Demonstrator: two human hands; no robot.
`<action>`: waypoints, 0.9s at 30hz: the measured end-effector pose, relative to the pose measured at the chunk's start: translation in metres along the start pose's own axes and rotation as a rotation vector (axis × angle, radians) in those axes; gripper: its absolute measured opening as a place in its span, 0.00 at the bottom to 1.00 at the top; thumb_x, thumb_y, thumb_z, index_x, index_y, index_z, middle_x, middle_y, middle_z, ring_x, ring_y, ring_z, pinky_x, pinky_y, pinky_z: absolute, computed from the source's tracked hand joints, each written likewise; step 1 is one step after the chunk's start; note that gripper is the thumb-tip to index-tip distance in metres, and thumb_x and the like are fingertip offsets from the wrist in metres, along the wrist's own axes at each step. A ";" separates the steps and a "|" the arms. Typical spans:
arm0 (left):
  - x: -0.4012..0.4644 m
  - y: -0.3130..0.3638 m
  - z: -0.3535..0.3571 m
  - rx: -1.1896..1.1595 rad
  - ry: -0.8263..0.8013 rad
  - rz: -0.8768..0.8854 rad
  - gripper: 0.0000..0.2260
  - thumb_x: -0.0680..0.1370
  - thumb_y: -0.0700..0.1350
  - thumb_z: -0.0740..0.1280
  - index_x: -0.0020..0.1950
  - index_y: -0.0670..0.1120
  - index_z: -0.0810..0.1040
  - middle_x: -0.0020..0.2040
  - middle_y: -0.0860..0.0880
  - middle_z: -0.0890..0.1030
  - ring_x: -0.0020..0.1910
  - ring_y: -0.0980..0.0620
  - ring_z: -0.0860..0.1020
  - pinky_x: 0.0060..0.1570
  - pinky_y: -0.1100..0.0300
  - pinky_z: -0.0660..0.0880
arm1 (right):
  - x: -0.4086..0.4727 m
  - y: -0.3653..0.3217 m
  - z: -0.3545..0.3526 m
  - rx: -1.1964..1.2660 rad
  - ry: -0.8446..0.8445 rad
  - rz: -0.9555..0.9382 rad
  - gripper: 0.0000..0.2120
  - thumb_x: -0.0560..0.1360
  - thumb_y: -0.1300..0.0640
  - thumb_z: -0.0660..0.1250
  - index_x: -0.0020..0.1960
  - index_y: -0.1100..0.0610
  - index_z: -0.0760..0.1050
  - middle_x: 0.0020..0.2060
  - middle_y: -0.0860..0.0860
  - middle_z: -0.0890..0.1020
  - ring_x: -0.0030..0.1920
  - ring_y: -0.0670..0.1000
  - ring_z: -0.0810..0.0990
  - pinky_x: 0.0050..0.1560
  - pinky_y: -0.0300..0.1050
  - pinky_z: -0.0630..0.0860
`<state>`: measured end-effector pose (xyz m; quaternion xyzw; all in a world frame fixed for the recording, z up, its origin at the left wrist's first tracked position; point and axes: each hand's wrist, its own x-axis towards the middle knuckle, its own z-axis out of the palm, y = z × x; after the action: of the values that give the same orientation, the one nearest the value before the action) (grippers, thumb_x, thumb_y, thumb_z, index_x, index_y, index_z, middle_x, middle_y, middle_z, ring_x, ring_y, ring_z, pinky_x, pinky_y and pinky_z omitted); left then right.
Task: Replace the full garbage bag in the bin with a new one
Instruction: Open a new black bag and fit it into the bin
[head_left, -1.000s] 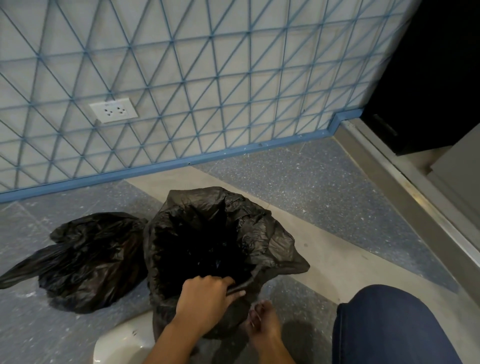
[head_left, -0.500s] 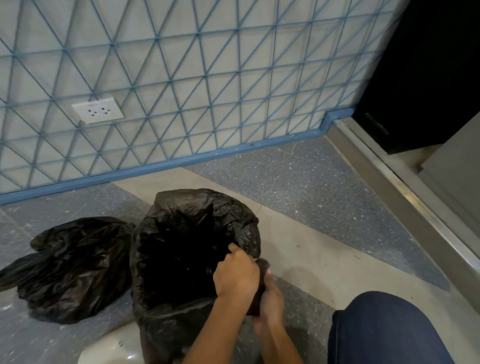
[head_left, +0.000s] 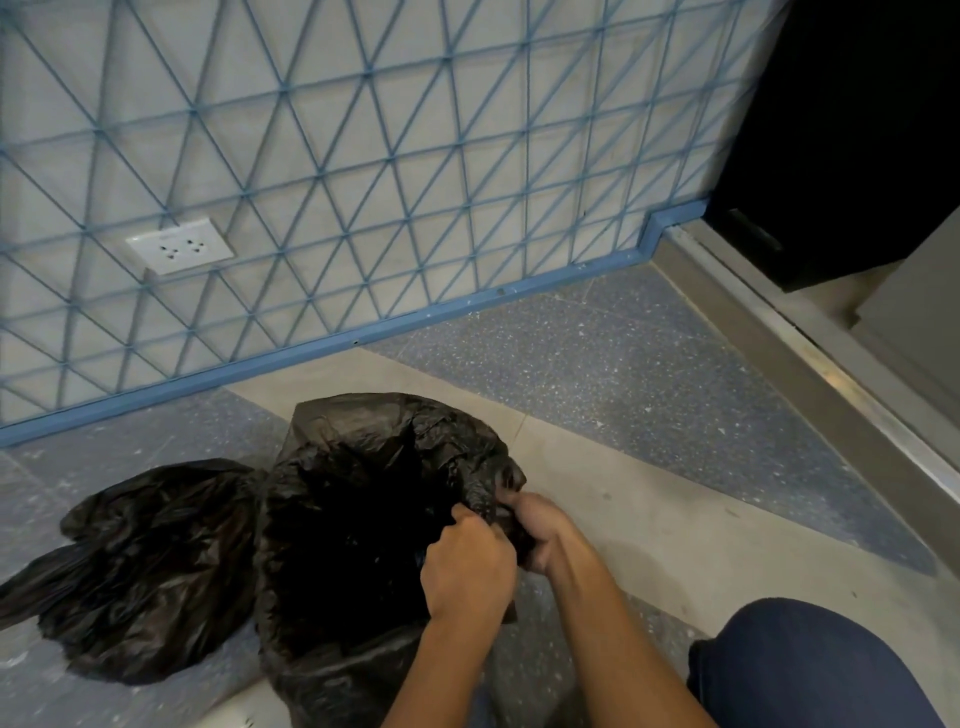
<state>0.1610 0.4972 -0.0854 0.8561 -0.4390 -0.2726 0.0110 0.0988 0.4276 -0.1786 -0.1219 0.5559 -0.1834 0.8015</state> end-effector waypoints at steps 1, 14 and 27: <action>0.000 0.000 -0.001 -0.006 -0.005 -0.007 0.20 0.80 0.49 0.54 0.67 0.40 0.66 0.60 0.41 0.78 0.59 0.41 0.76 0.52 0.52 0.73 | 0.007 0.005 0.002 -0.123 0.095 -0.034 0.12 0.77 0.56 0.64 0.46 0.66 0.78 0.35 0.58 0.82 0.33 0.54 0.79 0.31 0.42 0.74; 0.023 0.020 -0.013 -0.001 0.464 0.183 0.37 0.75 0.57 0.62 0.77 0.45 0.49 0.79 0.44 0.46 0.77 0.39 0.46 0.72 0.40 0.52 | 0.038 -0.036 -0.013 -0.194 0.233 -0.151 0.23 0.78 0.47 0.59 0.60 0.65 0.74 0.55 0.63 0.80 0.53 0.60 0.80 0.49 0.50 0.77; 0.074 0.015 0.024 -0.345 0.280 0.145 0.39 0.74 0.28 0.57 0.77 0.47 0.37 0.63 0.63 0.16 0.62 0.35 0.74 0.52 0.47 0.79 | 0.082 -0.009 0.007 -0.504 0.083 -0.275 0.12 0.75 0.58 0.65 0.50 0.66 0.81 0.46 0.59 0.85 0.48 0.59 0.83 0.53 0.57 0.79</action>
<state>0.1722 0.4373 -0.1359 0.8371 -0.4407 -0.2205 0.2375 0.1293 0.3846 -0.2421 -0.3838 0.5946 -0.1513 0.6902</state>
